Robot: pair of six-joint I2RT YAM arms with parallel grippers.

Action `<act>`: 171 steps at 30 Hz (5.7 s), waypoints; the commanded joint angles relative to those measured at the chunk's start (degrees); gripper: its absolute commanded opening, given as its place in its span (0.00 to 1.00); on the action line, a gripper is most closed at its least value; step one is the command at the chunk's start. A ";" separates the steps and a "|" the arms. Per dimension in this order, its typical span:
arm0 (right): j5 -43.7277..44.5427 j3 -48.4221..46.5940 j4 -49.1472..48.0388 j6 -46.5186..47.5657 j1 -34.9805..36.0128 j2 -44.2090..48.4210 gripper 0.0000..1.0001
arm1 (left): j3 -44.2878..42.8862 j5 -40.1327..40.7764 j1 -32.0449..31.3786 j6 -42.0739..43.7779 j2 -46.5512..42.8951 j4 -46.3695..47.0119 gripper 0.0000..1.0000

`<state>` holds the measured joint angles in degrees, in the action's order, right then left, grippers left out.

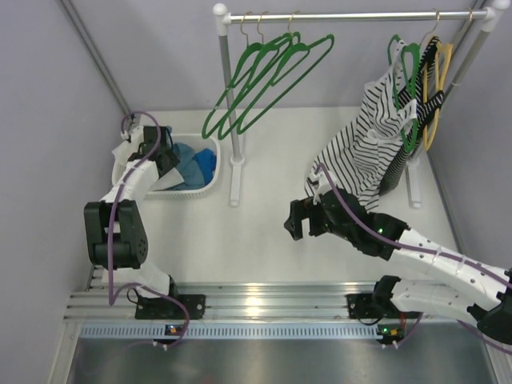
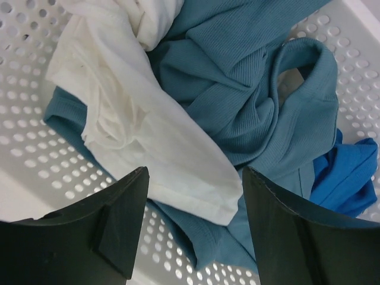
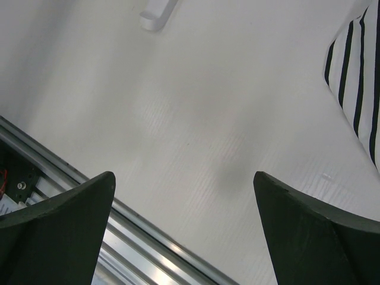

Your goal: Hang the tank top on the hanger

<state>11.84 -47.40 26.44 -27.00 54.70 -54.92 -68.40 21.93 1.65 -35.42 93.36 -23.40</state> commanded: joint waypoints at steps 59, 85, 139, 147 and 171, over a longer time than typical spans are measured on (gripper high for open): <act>2.75 -6.57 1.78 2.92 0.50 -2.04 1.00 | -21.77 -24.28 -13.34 8.17 -44.93 -15.45 0.00; 6.36 -0.60 4.41 -0.42 0.50 7.45 0.99 | 19.26 -14.66 -35.26 -4.83 -52.77 4.32 0.00; -0.40 10.57 -7.62 3.97 0.67 0.61 0.58 | -5.52 11.55 -49.64 -5.98 5.96 5.11 0.26; -4.19 10.74 -16.40 10.56 0.67 -8.26 0.36 | 1.24 12.17 -49.64 -7.21 1.65 5.12 0.41; -1.20 5.83 -25.91 18.65 0.67 -28.05 0.53 | 16.28 7.25 -47.53 -23.73 -8.72 3.80 0.45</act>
<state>8.38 -38.79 4.40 -10.00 54.74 -82.15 -52.88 30.79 -46.26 -55.20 87.42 -21.08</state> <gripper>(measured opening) 0.526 0.452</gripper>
